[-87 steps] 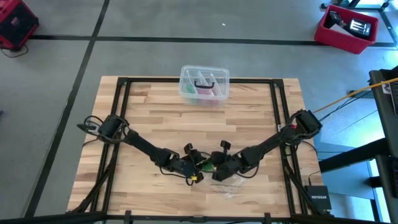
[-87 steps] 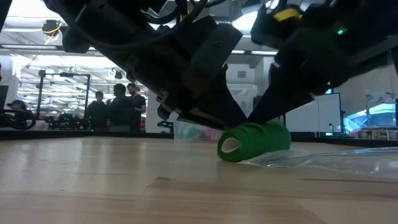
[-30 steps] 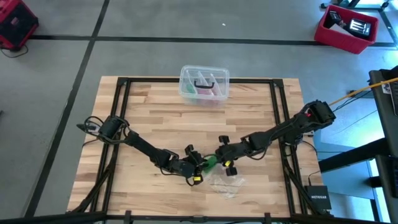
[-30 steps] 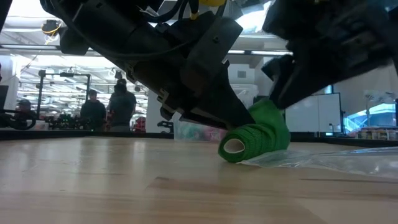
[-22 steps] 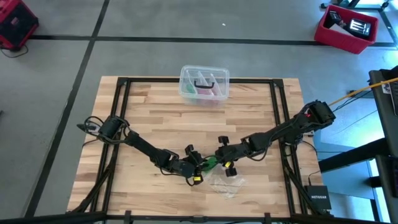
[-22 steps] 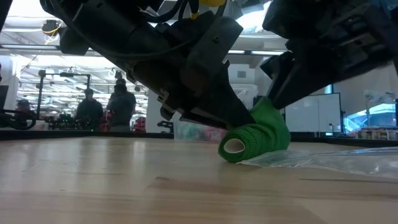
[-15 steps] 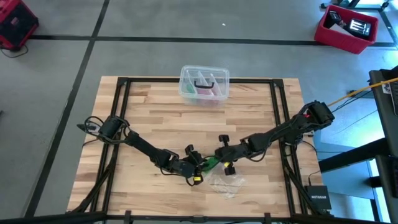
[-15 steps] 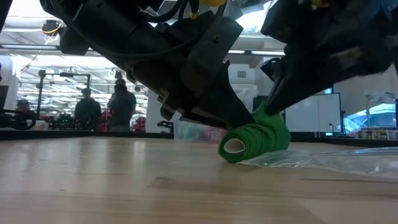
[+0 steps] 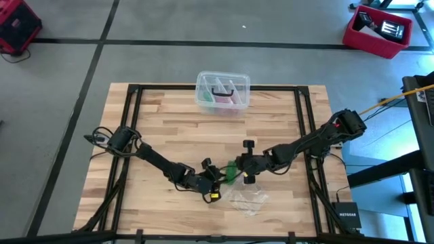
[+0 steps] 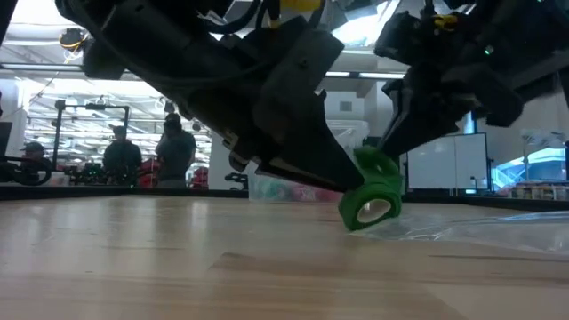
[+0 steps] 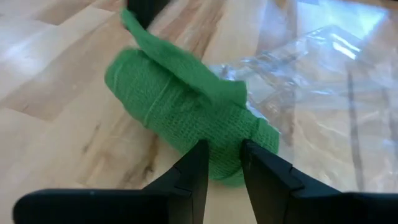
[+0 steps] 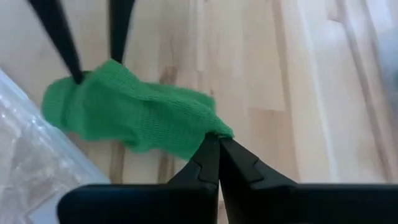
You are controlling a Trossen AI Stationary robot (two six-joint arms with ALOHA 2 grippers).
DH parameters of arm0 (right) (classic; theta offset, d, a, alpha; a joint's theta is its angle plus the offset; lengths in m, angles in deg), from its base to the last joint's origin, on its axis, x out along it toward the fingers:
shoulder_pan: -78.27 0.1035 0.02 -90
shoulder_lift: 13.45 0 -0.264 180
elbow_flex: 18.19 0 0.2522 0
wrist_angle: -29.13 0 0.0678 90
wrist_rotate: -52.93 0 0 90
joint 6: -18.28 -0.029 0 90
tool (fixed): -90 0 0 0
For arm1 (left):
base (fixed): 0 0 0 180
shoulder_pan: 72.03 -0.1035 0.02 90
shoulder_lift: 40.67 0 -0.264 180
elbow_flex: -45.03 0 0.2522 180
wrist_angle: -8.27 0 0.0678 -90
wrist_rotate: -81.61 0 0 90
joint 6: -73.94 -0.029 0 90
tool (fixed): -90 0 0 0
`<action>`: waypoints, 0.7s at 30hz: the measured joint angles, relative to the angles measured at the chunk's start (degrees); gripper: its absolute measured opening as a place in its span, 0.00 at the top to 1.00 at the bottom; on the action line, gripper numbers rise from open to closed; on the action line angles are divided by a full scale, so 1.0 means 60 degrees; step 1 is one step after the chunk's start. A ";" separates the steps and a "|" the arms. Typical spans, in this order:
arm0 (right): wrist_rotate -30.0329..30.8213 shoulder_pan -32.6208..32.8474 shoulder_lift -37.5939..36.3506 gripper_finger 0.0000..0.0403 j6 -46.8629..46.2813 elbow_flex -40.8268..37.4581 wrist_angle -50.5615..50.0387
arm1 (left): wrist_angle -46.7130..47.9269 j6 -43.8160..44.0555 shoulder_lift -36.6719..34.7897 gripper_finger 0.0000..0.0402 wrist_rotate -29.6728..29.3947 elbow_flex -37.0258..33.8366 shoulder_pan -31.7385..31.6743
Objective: Roll bandage
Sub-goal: Roll the green bandage
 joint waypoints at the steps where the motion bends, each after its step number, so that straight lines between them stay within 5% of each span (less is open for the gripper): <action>1: -0.0003 0.0000 0.0053 0.98 -0.0011 0.0000 0.0062 | -0.0007 0.0000 0.0000 0.78 0.0006 0.0000 -0.0002; 21: -0.0525 0.0135 0.0168 0.98 -0.0041 0.0000 0.0492 | 0.0058 -0.1321 -0.0397 0.78 -0.0040 0.0273 0.0151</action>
